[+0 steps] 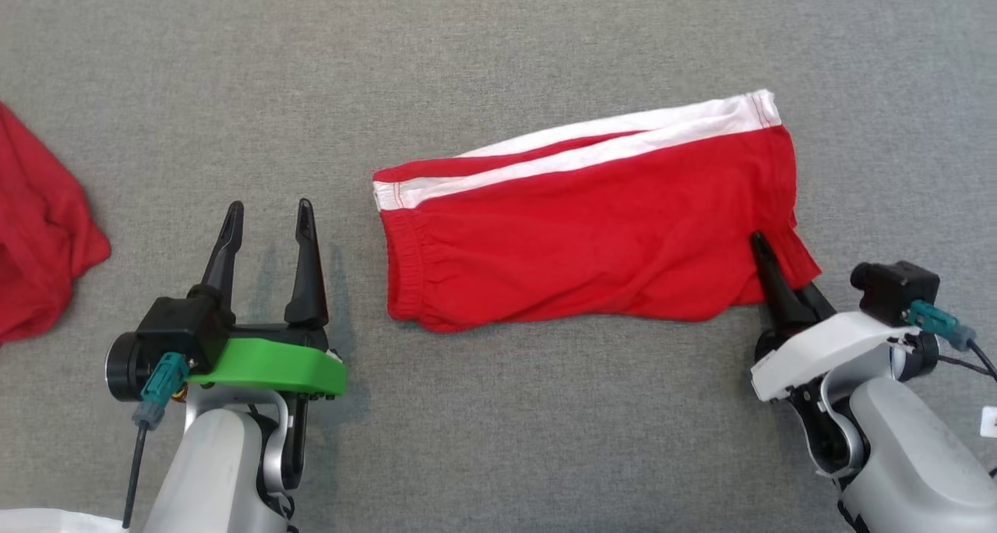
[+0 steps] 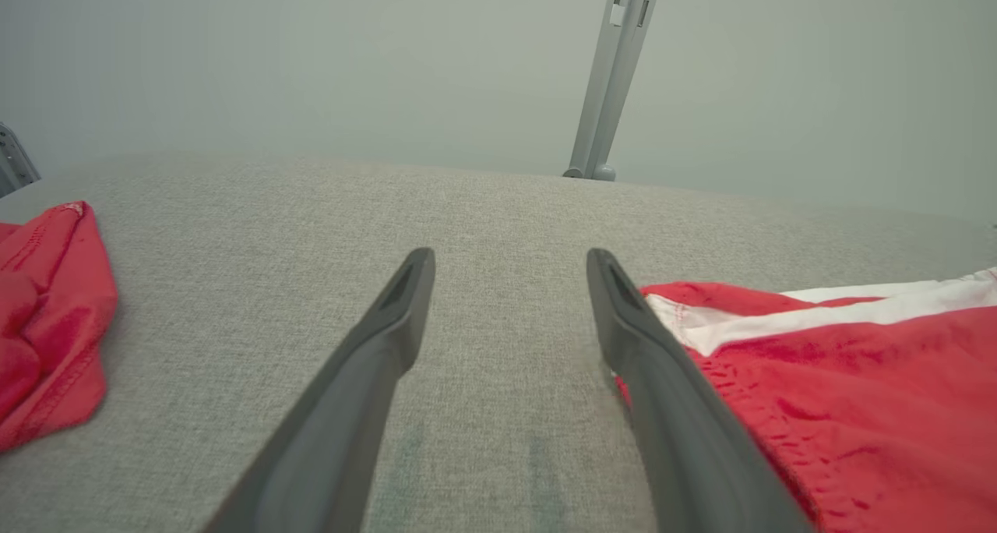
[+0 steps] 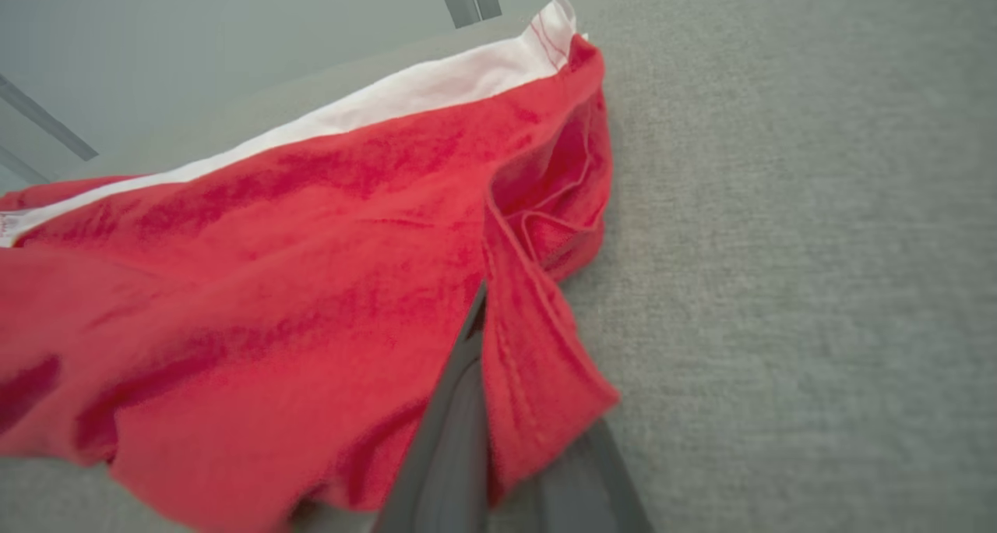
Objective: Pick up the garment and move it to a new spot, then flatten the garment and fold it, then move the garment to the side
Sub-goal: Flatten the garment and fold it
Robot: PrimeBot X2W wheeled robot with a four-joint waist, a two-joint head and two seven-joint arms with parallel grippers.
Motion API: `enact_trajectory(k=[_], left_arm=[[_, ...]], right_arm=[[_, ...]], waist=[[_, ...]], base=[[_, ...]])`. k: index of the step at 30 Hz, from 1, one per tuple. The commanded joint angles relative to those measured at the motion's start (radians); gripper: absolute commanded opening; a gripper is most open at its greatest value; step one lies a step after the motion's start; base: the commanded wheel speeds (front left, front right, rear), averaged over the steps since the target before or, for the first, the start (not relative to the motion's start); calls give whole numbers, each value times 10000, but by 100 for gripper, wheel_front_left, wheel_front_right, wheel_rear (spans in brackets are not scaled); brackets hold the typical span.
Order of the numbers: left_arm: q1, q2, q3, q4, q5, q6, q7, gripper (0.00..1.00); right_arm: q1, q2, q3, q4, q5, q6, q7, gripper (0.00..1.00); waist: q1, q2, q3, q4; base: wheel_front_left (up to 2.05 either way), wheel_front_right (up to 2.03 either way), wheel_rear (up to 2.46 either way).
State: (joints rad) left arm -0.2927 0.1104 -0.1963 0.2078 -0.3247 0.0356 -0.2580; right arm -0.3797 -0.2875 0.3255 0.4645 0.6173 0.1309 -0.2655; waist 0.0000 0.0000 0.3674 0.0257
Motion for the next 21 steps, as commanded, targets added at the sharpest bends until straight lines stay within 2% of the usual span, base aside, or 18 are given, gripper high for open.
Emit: enact_trajectory(k=[1,7,12,16,21], left_arm=[[110,82,16,-10,-7,12,-65,100],[173,197,-58,-93,1,49,73,100],[213,234,-117,-159,-36,69,165,100],[279,243,-150,-197,-94,84,169,100],[348,138,-205,-132,-206,78,130,100]], right_arm=[[246,51,-218,-110,-65,-3,-8,0],[1133,543,-1177,-569,-403,-3,-8,0],[839,731,-1164,-1073,-902,-2,-8,0],[471,897,-560,-1996,-1339,-2,-8,0],[-181,1166,1081,-2731,-1631,-2,352,0]], waist=[[0,0,-204,-256],[0,0,-323,-453],[0,0,-428,-480],[0,0,-547,-420],[0,0,-692,-171]], base=[[0,0,0],[0,0,0],[0,0,0],[0,0,0],[0,0,0]])
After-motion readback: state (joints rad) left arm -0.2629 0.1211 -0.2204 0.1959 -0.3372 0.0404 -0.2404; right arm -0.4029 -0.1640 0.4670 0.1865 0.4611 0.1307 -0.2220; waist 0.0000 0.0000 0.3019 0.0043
